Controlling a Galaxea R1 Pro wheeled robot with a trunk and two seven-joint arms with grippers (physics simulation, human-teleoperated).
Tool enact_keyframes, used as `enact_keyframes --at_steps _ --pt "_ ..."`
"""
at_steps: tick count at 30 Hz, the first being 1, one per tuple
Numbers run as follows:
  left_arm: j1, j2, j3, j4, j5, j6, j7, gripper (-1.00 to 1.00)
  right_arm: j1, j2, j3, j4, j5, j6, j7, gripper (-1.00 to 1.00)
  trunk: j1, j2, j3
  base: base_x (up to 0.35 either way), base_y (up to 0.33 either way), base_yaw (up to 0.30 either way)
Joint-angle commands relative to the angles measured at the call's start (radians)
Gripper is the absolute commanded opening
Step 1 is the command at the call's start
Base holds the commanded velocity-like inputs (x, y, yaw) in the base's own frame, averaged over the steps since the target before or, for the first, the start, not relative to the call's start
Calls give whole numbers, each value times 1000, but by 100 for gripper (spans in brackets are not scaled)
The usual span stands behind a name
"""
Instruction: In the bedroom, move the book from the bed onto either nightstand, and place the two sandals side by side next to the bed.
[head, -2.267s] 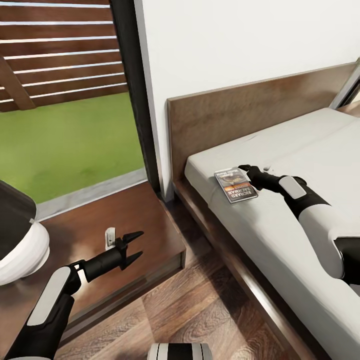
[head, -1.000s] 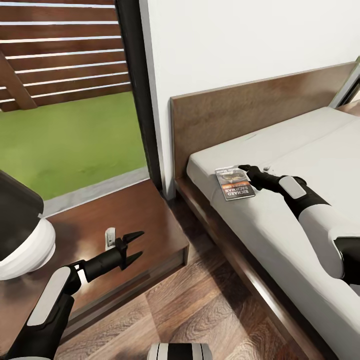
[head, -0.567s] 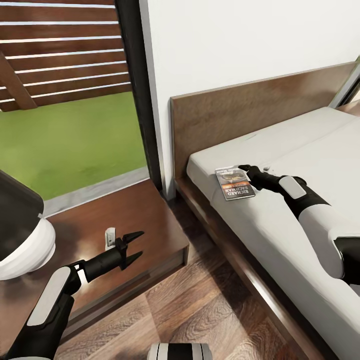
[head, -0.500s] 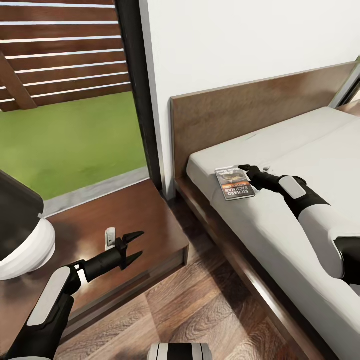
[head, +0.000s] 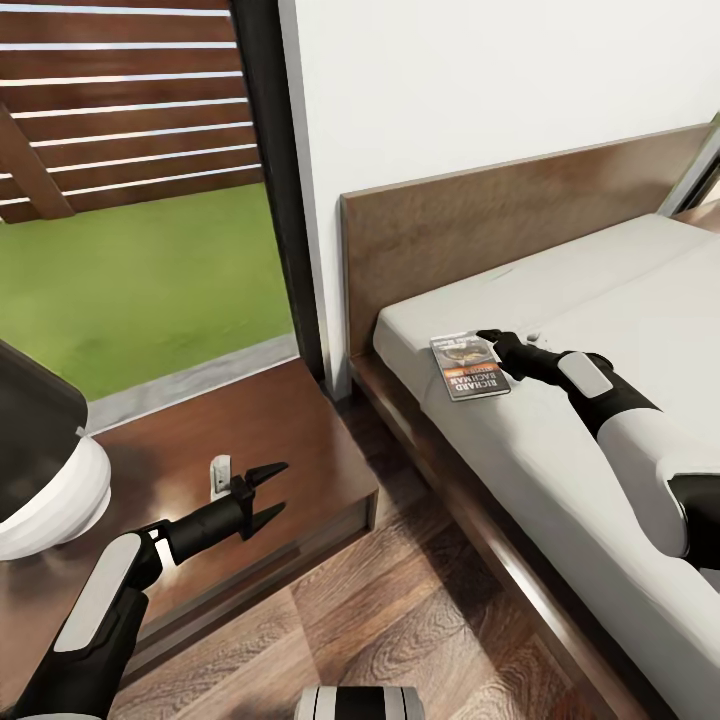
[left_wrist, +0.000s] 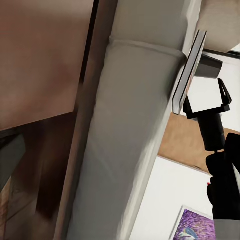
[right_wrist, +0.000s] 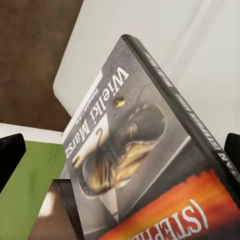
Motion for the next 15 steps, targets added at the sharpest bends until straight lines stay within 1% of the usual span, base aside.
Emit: enact_keyframes --at_steps 1,15 --pt "0 0 1 -1 11 4 10 100 -1 -1 8 0 -4 0 2 100 0 0 -1 0 0 0" --pt "0 0 1 0 11 4 10 100 -1 -1 9 0 -4 0 2 100 0 0 -1 0 0 0"
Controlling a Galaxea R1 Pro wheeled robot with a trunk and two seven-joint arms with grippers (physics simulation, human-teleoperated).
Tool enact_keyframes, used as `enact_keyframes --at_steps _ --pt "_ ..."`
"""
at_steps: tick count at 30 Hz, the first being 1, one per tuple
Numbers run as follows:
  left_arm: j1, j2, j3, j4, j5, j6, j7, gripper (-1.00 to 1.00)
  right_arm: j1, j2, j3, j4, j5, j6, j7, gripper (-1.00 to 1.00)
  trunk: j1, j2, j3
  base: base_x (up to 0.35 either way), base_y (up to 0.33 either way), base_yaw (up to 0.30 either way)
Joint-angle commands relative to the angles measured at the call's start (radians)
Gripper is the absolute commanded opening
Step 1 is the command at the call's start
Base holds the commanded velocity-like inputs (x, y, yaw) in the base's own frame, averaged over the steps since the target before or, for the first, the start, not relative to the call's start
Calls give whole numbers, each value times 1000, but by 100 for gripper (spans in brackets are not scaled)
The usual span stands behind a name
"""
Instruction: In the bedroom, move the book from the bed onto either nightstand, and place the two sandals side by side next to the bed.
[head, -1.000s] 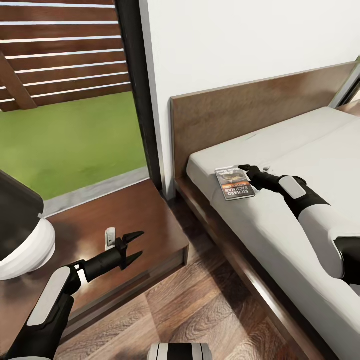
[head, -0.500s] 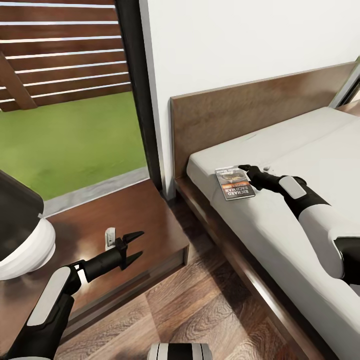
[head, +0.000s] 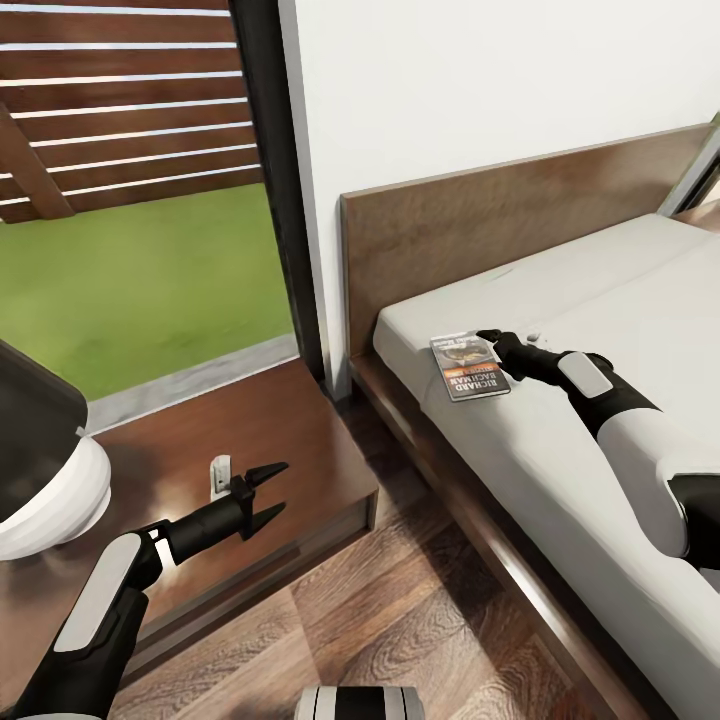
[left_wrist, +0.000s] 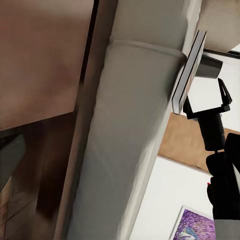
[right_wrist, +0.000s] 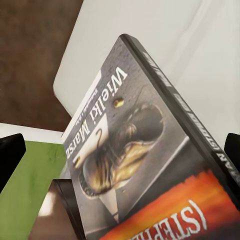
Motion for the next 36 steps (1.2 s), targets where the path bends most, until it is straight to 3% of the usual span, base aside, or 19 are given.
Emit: enact_keyframes --at_steps 1,10,36 --pt "0 0 1 -1 11 4 10 100 0 -1 8 0 -4 0 2 100 0 0 -1 0 0 0" --pt "0 0 1 -1 10 4 10 100 -1 -1 9 0 -4 0 2 100 0 0 -1 0 0 0" --pt "0 2 1 -1 11 4 10 100 -1 -3 4 0 -4 1 2 100 -100 182 81 0 0 0"
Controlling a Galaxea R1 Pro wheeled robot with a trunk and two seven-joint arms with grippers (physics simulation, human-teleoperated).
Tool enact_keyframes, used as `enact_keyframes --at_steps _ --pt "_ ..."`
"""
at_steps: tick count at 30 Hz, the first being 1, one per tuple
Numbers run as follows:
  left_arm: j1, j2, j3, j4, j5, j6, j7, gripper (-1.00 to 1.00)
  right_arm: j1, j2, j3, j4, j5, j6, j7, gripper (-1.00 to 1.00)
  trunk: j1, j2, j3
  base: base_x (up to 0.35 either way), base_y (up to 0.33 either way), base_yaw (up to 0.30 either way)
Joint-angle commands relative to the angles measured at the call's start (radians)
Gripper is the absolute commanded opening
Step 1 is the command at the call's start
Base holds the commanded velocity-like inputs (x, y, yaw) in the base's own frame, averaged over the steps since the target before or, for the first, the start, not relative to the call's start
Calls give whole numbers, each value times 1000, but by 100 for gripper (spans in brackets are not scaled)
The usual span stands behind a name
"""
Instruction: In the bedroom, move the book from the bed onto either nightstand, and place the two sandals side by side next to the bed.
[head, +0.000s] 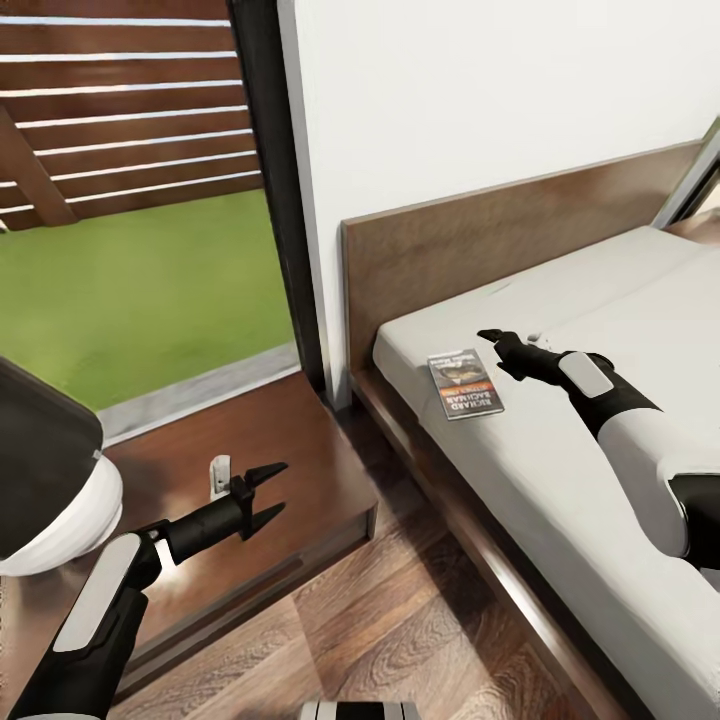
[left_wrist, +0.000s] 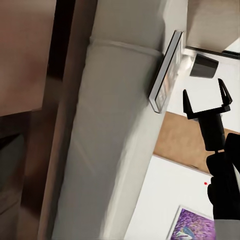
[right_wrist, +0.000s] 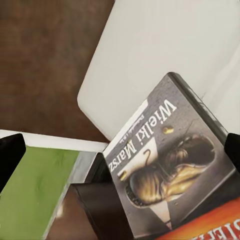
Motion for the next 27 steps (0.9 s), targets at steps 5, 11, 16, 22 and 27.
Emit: enact_keyframes --at_steps 5,11,16,22,27 --pt "0 0 1 -1 10 4 10 100 -1 -1 6 1 -4 0 2 100 -19 35 15 0 0 0" --pt "0 0 1 1 10 4 11 100 -1 -2 4 1 -4 -1 2 100 -35 63 28 0 0 0" --pt "0 -1 1 7 9 4 12 100 0 -4 2 2 -6 0 2 100 -35 63 28 0 0 0" --pt "0 -1 1 22 9 4 12 100 0 -8 2 2 -7 0 2 100 -35 63 28 0 0 0" --pt "0 -1 1 36 9 4 11 100 0 -11 1 2 -7 1 1 100 -35 63 28 0 0 0"
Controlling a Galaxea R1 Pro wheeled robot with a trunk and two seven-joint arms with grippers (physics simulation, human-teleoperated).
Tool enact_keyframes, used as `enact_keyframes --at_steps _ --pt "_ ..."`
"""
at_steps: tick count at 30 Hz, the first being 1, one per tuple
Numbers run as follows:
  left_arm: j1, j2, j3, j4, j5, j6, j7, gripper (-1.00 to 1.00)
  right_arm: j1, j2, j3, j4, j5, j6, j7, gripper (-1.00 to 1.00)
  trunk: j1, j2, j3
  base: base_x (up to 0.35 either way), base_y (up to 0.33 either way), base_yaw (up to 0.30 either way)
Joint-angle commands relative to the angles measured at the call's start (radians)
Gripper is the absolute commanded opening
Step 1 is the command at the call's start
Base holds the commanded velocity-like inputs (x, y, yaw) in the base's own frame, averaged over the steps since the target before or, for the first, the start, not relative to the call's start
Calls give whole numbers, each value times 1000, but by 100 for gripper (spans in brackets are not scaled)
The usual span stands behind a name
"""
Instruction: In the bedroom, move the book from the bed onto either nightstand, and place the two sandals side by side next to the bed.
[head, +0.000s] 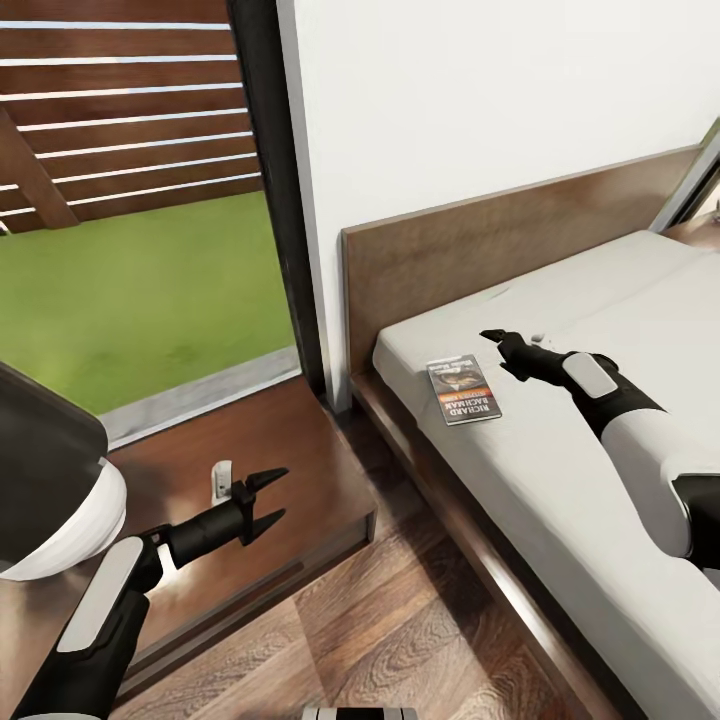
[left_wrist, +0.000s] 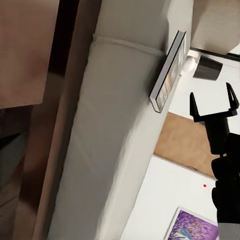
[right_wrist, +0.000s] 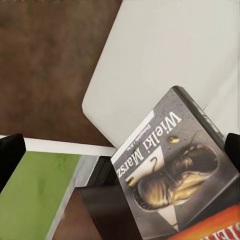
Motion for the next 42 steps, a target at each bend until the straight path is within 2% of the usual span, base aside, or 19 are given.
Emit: enact_keyframes --at_steps 1,17,25,29,32,35,38,42 --pt "0 0 1 2 11 4 10 100 -1 -2 8 0 -4 0 2 100 0 0 -1 0 0 0" --pt "1 -5 0 16 12 2 8 100 -1 -6 9 -1 -5 1 3 100 0 0 -1 0 0 0" --pt "1 -35 -9 36 7 -6 4 100 0 -54 11 -41 -4 7 3 100 0 0 -1 0 0 0" --pt "1 -47 -13 41 -6 -11 -24 100 1 -71 11 -51 -3 11 4 100 0 0 -1 0 0 0" --pt "1 -53 -24 43 -31 -20 -67 100 1 -77 11 -55 -3 12 4 100 0 0 -1 0 0 0" --pt "1 -55 -48 44 -77 -43 -133 100 3 -81 10 -57 -4 13 4 100 0 0 -1 0 0 0" --pt "1 -55 -83 46 -139 -86 -223 100 5 -86 10 -58 -4 13 6 100 0 0 -1 0 0 0" --pt "1 -54 -133 61 -237 -177 -372 100 7 -102 11 -59 -4 13 19 100 0 0 -1 0 0 0"
